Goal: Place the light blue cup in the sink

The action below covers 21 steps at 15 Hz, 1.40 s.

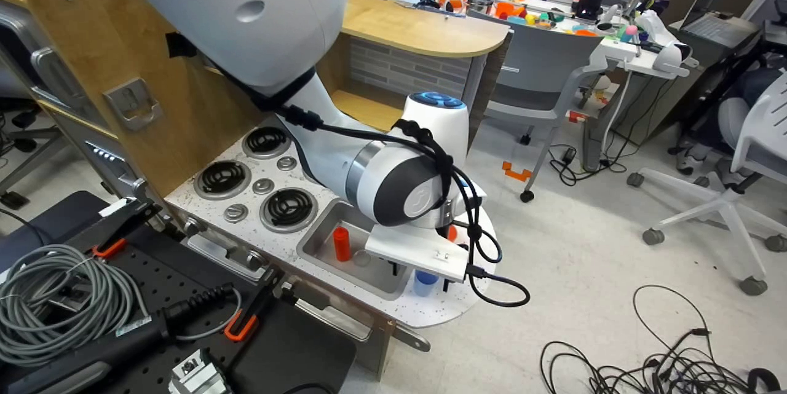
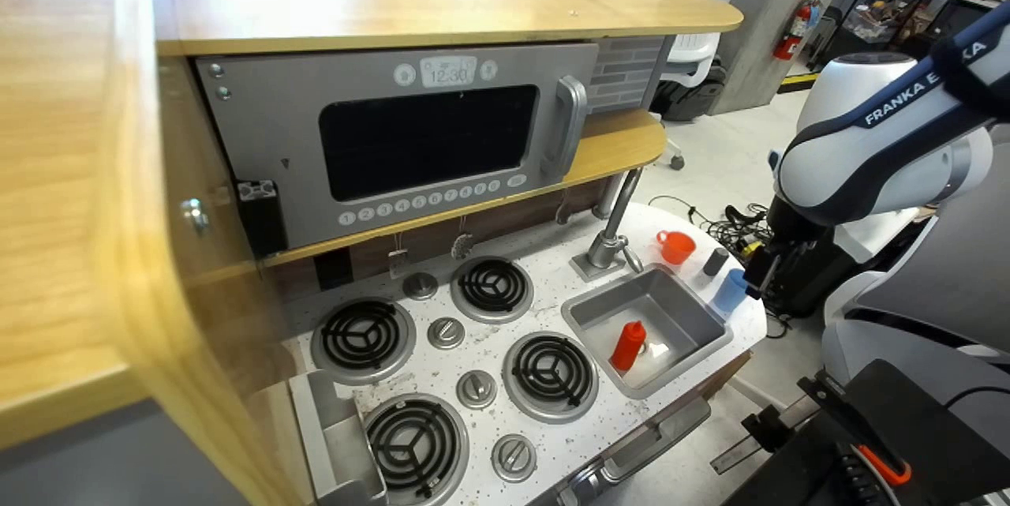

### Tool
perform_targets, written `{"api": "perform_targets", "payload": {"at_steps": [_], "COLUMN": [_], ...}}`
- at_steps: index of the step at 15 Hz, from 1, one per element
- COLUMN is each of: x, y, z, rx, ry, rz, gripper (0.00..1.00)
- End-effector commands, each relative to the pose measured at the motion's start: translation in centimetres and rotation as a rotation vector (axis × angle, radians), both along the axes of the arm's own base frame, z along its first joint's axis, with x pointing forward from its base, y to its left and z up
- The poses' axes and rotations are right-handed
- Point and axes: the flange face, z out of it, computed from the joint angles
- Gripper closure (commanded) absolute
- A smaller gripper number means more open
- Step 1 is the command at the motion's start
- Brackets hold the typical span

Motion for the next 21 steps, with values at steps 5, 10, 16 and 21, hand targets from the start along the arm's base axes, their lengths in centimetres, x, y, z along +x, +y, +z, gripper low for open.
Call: {"api": "perform_targets", "payload": {"at_steps": [5,10,16,21], "x": [1.7,2.1,2.6,2.9], "y": [1.4,2.2,3.1,3.1], "z": [-1.5,-2.4,-3.4,-4.3], "rx": [0.015,0.023,0.032,0.033], "ry": [-0.009,0.004,0.01,0.022], "rz": [0.036,0.049,0.061,0.068], "gripper": [0.0,0.0,0.0,0.31]}}
